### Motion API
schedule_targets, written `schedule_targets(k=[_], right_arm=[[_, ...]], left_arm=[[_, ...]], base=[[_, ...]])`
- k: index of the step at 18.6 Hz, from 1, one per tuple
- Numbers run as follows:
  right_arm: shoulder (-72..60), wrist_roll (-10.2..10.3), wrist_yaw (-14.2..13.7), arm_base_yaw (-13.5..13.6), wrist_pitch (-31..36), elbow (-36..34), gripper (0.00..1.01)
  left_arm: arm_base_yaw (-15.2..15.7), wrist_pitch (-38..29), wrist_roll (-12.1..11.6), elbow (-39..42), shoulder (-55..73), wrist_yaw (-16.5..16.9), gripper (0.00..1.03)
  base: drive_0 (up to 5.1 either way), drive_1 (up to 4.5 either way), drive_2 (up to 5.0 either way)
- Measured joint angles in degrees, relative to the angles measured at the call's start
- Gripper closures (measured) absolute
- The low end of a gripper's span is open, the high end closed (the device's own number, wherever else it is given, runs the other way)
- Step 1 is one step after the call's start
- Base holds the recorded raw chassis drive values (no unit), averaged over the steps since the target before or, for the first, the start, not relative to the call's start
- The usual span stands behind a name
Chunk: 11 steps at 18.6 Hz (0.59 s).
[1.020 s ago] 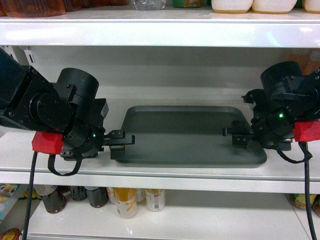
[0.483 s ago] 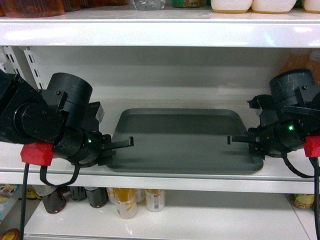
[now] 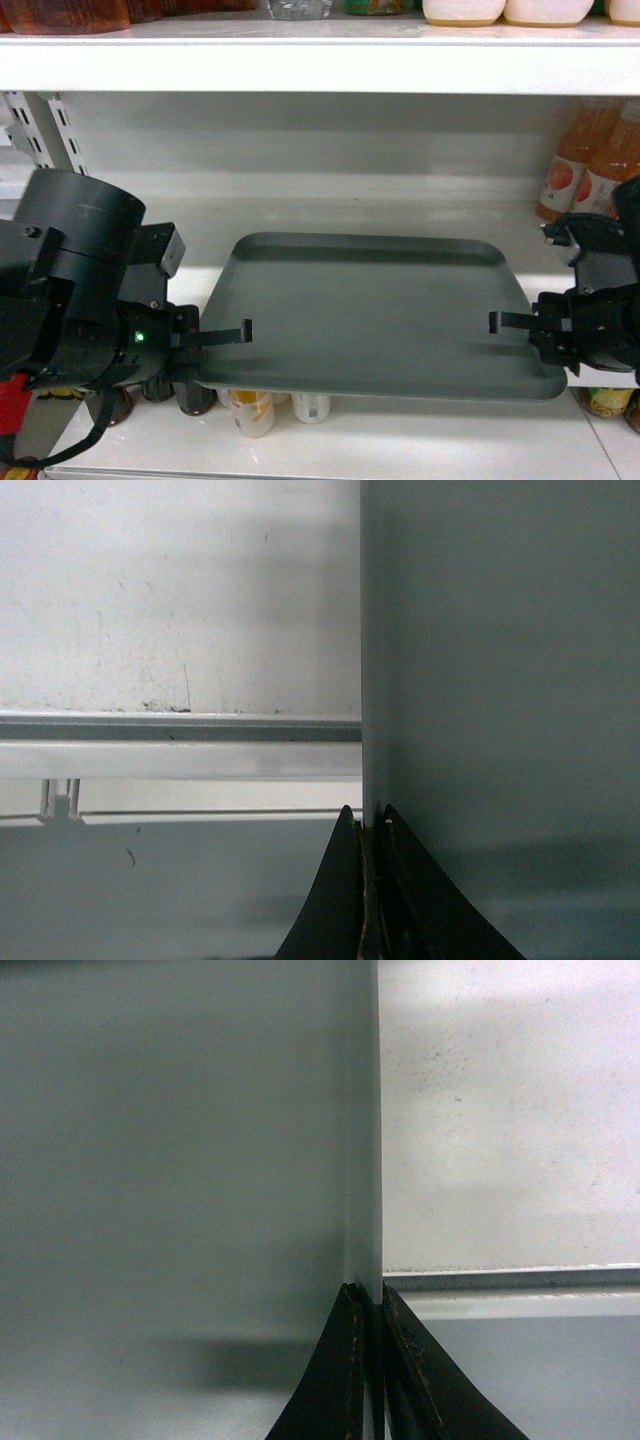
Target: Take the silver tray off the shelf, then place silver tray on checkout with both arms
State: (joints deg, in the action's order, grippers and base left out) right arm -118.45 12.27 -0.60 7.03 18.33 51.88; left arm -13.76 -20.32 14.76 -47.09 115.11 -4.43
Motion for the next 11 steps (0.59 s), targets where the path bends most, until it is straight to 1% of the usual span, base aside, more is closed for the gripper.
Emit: schedule_targets(k=[1,4,7,10,11], right_arm=[[2.58,0.37,0.13,0.02,0.33,-1.66,0.98],[14.21,0.37,0.59,0.02,1.86,-8.55,0.98],[25.29,0.42,2.23,0.11,1.11,-16.85,0.98],[38.03,1.84,4.72,0.55,-0.13,-24.63,0.99],[41.4,2.4,5.2,0.87,-0.13,-26.64,0.99]], left_arm=[[-0.13,-0.33,-0.02,1.2,-2.29,-0.07,1.01],[-1.4,-1.6,-0.39,6.23,-11.06,-1.36,1.01],[-2.4,-1.2,-0.46,13.38,-20.28,-1.97,1.01],[-2.6,1.44,0.24,20.92,-32.37,-2.25,1.01],[-2.29,0.92,0.04,23.28,-35.69,-2.25,1.01]], base=[[0.0,0.0,0.0],[0.0,0.0,0.0],[0.0,0.0,0.0],[0.0,0.0,0.0],[0.0,0.0,0.0]])
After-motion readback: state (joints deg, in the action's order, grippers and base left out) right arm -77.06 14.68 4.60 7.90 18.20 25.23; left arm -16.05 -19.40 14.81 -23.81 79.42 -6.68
